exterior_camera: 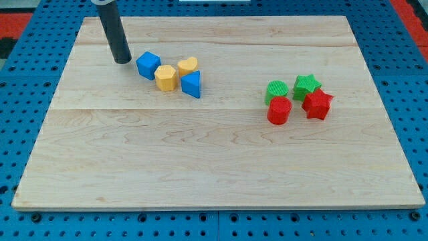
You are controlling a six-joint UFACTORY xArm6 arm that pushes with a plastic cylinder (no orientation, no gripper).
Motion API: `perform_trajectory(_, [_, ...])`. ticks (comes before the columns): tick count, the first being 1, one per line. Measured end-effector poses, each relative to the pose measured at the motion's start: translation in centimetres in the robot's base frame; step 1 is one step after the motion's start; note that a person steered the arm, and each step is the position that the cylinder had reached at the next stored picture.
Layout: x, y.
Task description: Place the blue triangle to the bottom left of the blue cube
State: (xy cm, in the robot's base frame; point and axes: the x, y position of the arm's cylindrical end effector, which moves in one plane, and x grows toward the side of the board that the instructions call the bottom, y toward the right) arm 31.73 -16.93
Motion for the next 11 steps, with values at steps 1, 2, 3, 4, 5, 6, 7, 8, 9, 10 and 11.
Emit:
perform_trajectory(1, [-2.8, 0.8])
perform_trajectory(2, [-6.7, 5.0])
perform_trajectory(3, [-9.2, 11.8])
perform_trajectory(4, [-8.7, 15.3])
perform_trajectory(5, [-5.4, 17.3])
perform_trajectory(6, [-2.9, 20.3])
perform_trajectory(7, [2.3, 21.0])
perform_trajectory(8, [6.4, 18.3])
perform_trajectory(9, [6.7, 17.9])
perform_trajectory(10, [6.7, 15.4])
perform_trajectory(11, [7.8, 13.2])
